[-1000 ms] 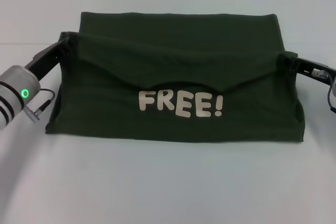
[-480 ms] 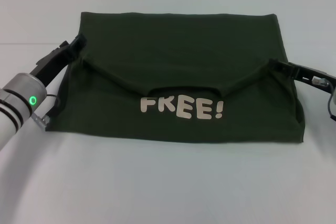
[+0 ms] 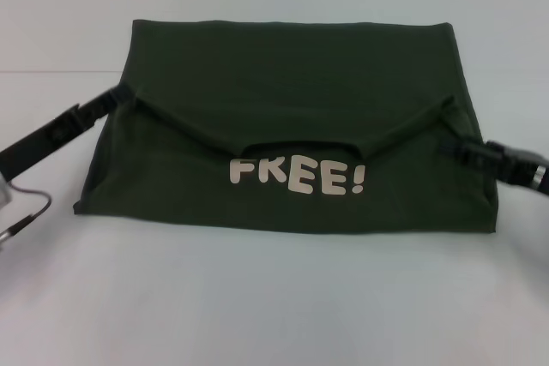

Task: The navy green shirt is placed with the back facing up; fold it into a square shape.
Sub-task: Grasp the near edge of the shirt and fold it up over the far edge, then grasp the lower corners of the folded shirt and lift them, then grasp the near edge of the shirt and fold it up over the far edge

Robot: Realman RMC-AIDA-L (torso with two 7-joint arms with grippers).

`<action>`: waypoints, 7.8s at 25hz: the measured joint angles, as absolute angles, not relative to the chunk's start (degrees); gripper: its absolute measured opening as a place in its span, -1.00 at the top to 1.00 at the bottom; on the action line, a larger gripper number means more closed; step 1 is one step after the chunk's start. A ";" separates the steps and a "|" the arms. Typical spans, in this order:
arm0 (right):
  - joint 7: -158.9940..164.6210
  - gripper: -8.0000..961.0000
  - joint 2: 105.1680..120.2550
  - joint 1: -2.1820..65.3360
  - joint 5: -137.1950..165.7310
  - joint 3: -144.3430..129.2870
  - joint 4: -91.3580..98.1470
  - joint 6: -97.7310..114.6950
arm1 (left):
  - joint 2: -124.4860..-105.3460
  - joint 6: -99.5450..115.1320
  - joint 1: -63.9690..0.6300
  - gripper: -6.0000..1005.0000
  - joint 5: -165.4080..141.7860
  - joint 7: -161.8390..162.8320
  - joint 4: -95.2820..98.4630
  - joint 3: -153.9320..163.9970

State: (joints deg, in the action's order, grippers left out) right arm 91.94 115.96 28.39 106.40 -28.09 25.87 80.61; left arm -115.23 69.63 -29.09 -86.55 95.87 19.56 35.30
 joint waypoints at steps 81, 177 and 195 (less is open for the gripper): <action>78.62 -0.87 118.93 25.08 115.46 -34.66 26.31 92.64 | -118.12 55.39 -27.60 0.81 -119.72 97.38 34.54 40.17; 122.18 0.95 108.53 30.35 144.95 -41.47 32.89 102.98 | -110.52 108.01 -21.41 0.92 -142.04 123.97 44.11 27.12; 122.42 0.95 107.94 31.65 143.42 -28.50 32.61 106.14 | -108.43 107.49 -27.93 0.92 -144.86 124.58 40.80 13.41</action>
